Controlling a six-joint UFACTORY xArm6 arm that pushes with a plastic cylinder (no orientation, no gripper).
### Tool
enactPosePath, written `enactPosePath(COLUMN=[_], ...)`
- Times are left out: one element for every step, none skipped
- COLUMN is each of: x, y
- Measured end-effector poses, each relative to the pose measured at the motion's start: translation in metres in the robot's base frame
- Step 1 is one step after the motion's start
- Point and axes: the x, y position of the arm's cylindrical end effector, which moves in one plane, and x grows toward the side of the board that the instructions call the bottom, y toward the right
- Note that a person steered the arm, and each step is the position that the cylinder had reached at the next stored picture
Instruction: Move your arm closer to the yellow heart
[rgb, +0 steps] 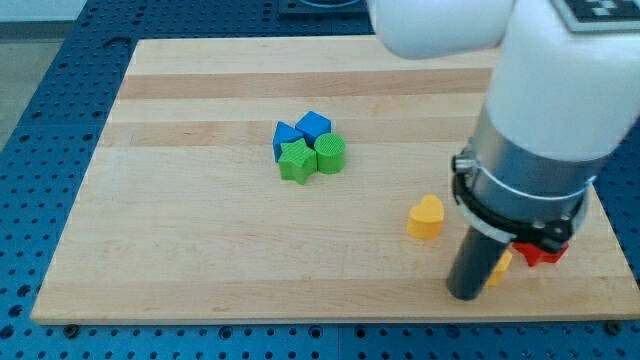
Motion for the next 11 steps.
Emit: enactPosePath(x=[0.0,0.0,0.002,0.002,-0.007,-0.039,-0.057,-0.061,-0.062,-0.062,-0.069], y=[0.022,0.03,0.005,-0.053,-0.121,-0.139,-0.132,-0.1,-0.068,-0.066,-0.088])
